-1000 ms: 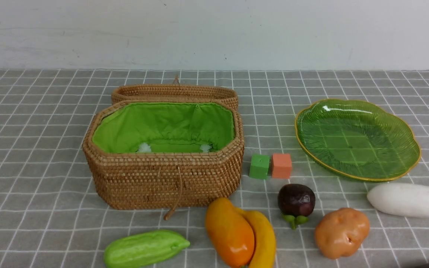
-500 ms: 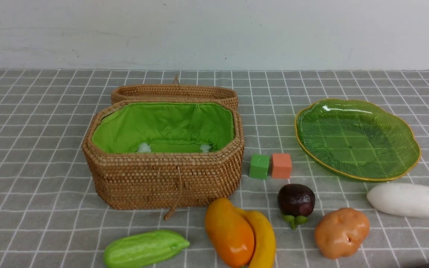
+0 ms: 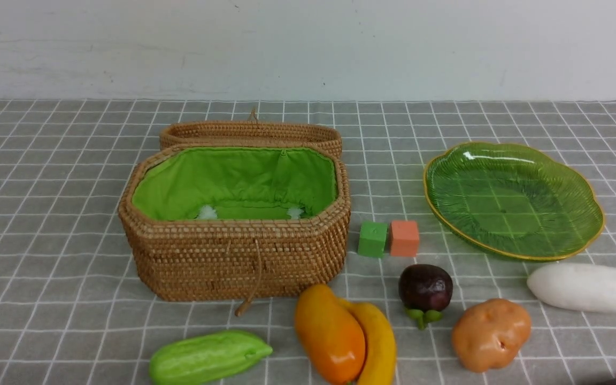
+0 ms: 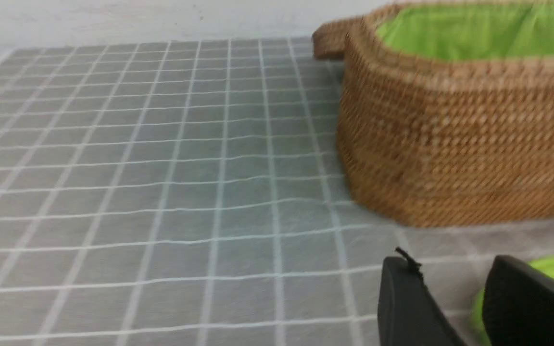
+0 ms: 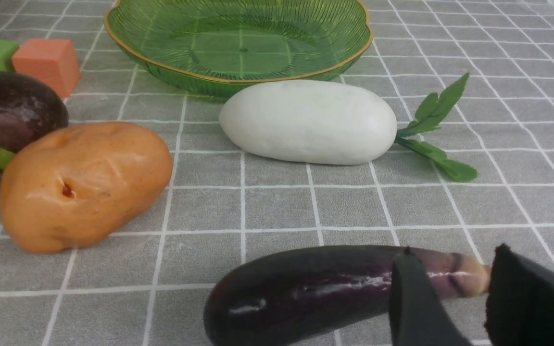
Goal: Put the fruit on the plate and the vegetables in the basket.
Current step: Take a chayote with your left arm and place it on the basket on the left.
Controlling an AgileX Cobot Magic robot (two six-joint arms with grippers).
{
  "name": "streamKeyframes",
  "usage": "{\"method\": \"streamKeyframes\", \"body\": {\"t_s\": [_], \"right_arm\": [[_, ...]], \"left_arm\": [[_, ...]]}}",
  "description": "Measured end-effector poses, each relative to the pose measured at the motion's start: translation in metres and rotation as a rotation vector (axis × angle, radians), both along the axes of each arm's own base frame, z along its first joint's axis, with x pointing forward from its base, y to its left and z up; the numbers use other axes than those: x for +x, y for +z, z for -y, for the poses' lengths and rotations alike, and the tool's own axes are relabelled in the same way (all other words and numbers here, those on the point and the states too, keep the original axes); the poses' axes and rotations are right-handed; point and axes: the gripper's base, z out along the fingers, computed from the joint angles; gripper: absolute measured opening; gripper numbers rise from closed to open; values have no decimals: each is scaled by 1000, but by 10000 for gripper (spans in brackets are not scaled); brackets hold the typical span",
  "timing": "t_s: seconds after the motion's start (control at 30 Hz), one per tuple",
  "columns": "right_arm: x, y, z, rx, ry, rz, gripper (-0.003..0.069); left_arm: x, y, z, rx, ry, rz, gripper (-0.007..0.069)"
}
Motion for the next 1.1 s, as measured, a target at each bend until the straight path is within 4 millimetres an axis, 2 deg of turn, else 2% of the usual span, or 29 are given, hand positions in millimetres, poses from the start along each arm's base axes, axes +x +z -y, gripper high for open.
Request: {"method": "streamKeyframes", "body": {"t_s": [0.03,0.1,0.33,0.43,0.5,0.53,0.57,0.7,0.87,1.1], "right_arm": [[0,0,0,0,0,0,241],[0,0,0,0,0,0,241],[0,0,0,0,0,0,241],[0,0,0,0,0,0,241],[0,0,0,0,0,0,241],[0,0,0,0,0,0,241],[0,0,0,0,0,0,241],[0,0,0,0,0,0,241],[0,0,0,0,0,0,241],[0,0,0,0,0,0,241]], "left_arm": [[0,3,1,-107,-3,17,238],[0,9,2,-193,-12,74,238],[-2,31,3,-198,-42,267,238],[-9,61,2,-203,-44,329,238],[-15,97,0,-205,-37,345,238],[-15,106,0,-204,-33,329,238],[-15,125,-1,-200,-24,295,238],[5,151,1,-174,10,91,238],[45,144,5,-134,41,-164,238],[104,110,17,-145,52,-460,238]]}}
